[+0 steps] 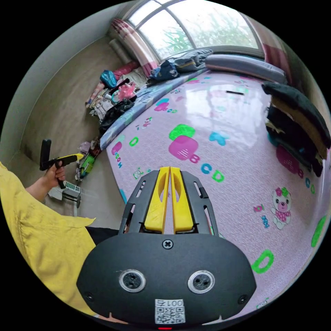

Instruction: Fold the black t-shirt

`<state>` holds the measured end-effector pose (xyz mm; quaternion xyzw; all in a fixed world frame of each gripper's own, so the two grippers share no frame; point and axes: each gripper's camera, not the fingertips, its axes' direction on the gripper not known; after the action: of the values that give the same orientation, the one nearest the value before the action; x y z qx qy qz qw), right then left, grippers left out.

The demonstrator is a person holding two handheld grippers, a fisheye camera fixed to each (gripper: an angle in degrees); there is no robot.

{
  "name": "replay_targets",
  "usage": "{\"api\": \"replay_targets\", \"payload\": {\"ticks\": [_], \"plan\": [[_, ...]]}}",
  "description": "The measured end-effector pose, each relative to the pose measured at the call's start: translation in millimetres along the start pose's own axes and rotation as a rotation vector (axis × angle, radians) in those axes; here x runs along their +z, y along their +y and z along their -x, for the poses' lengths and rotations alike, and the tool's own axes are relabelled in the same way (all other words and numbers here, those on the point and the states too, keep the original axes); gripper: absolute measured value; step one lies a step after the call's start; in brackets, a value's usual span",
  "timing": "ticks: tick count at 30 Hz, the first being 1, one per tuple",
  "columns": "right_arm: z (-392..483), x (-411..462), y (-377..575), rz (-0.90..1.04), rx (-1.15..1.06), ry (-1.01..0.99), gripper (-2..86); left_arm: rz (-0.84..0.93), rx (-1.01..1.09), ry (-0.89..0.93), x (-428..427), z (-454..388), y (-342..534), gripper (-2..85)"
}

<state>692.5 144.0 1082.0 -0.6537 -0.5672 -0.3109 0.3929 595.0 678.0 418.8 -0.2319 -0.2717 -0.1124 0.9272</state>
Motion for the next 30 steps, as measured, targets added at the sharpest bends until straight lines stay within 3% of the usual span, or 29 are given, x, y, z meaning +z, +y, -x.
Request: {"api": "replay_targets", "payload": {"ticks": [6,16,23,30], "plan": [[92,90,-25,-0.068,-0.031,-0.094,0.4,-0.153,-0.233,-0.014,-110,146,161,-1.3],[218,260,-59,0.046,-0.171,-0.283,0.5,-0.325,-0.642,-0.100,-237,313,389,-1.3],[232,359,-92,0.057,-0.212,-0.312,0.6,-0.415,-0.672,-0.105,-271,402,408,-1.3],[210,463,-138,0.066,-0.124,-0.299,0.6,-0.405,-0.618,-0.138,-314,525,346,-1.3]]}}
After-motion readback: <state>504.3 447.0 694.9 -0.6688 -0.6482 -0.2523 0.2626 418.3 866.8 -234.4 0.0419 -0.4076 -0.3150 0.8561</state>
